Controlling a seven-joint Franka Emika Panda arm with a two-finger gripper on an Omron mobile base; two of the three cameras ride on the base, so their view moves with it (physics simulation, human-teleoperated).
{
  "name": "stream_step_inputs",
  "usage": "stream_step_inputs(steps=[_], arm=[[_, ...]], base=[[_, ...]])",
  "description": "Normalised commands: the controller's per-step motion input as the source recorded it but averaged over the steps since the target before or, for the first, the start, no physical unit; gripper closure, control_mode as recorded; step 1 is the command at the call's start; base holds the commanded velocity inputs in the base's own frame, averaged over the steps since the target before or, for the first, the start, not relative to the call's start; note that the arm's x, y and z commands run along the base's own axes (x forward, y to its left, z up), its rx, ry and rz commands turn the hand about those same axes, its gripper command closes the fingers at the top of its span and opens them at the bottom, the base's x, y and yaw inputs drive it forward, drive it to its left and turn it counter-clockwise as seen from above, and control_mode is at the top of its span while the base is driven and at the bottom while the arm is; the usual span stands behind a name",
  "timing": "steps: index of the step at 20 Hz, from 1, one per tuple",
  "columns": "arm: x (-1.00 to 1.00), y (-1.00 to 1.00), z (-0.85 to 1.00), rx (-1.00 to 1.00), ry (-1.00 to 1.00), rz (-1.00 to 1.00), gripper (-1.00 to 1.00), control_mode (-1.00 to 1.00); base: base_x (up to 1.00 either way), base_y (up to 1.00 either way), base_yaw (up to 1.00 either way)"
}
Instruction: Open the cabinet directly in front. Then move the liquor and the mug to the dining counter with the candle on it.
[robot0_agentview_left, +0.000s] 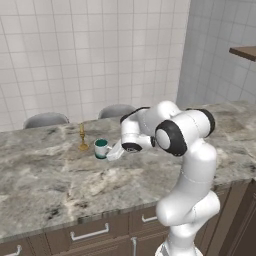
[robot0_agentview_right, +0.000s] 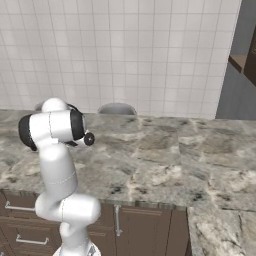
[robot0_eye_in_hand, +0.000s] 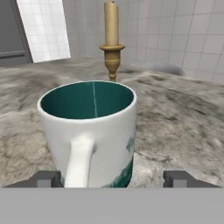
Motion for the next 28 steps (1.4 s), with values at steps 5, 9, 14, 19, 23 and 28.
stream_step_inputs(steps=[5, 9, 14, 19, 23, 28], arm=[[-0.15, 0.00, 0.36, 0.00, -0.04, 0.00, -1.00, -1.00], [-0.30, 0.00, 0.89, 0.00, -0.03, 0.00, -1.00, -1.00], [-0.30, 0.00, 0.96, 0.00, 0.00, 0.00, -1.00, -1.00], [-0.40, 0.00, 1.00, 0.06, 0.05, -0.04, -1.00, -1.00], [-0.29, 0.00, 1.00, 0.05, 0.10, -0.14, -1.00, -1.00], [-0.15, 0.00, 1.00, 0.03, 0.04, -0.16, -1.00, -1.00]], base=[[0.00, 0.00, 0.00], [0.00, 0.00, 0.00], [0.00, 0.00, 0.00], [0.00, 0.00, 0.00], [0.00, 0.00, 0.00], [0.00, 0.00, 0.00]])
